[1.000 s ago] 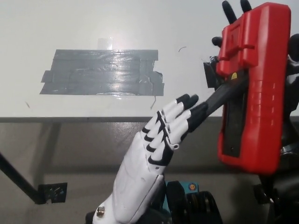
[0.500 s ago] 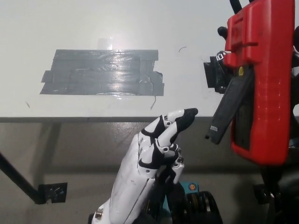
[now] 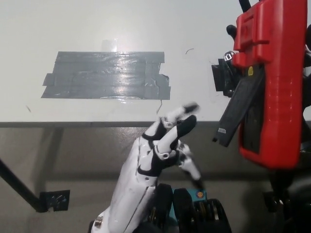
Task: The robot first picks the multimeter with right hand and then unfolds the black stand on the back of it using left hand
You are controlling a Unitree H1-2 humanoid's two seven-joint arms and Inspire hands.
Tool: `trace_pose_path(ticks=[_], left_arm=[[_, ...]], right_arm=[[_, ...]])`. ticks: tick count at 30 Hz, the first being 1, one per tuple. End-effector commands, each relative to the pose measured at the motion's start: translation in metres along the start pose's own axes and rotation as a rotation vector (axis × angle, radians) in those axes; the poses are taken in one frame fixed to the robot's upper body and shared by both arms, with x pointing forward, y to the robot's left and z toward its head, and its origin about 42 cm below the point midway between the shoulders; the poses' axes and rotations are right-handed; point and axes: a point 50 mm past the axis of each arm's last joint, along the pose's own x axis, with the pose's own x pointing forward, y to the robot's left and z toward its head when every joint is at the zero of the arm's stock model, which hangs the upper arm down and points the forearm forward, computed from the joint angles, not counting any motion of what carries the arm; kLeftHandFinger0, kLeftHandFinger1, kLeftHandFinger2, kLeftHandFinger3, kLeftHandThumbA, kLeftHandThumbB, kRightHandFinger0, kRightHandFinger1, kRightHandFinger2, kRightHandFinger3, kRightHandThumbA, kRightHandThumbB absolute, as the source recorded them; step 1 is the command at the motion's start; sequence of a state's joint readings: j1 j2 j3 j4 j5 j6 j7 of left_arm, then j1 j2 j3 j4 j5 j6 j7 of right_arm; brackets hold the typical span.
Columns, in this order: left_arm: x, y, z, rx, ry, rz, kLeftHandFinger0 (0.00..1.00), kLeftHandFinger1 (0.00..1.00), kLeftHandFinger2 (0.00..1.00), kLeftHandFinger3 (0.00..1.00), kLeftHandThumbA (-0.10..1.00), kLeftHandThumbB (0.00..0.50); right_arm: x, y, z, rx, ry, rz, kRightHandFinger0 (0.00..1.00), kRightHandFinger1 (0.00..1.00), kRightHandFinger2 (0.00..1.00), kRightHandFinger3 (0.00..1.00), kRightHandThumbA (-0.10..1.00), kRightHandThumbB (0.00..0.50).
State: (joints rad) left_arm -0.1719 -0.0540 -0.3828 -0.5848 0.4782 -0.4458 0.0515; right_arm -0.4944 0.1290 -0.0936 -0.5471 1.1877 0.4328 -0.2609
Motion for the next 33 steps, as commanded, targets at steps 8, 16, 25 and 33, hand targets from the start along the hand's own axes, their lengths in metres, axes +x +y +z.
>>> trace_pose_path(ticks=[8,16,25,33], left_arm=[[-0.009,-0.011,0.016,0.214,0.002,0.083,1.00,1.00,1.00,1.00,1.00,0.331],[-0.023,-0.022,0.015,0.229,0.047,0.001,1.00,1.00,1.00,1.00,1.00,0.358],[-0.025,-0.027,0.017,0.243,0.042,-0.068,1.00,1.00,1.00,1.00,1.00,0.379],[-0.018,-0.032,0.015,0.200,0.000,-0.043,1.00,1.00,1.00,1.00,1.00,0.380]], right_arm=[[-0.010,0.040,-0.011,0.109,-0.171,-0.087,0.00,0.35,0.82,0.95,-0.10,0.063],[-0.016,0.050,-0.018,0.145,-0.196,-0.128,0.00,0.39,0.80,1.00,-0.10,0.006],[-0.015,0.054,-0.021,0.150,-0.217,-0.142,0.00,0.45,0.81,1.00,-0.10,0.000],[-0.011,0.055,-0.026,0.150,-0.203,-0.180,0.00,0.41,0.74,1.00,-0.10,0.031]])
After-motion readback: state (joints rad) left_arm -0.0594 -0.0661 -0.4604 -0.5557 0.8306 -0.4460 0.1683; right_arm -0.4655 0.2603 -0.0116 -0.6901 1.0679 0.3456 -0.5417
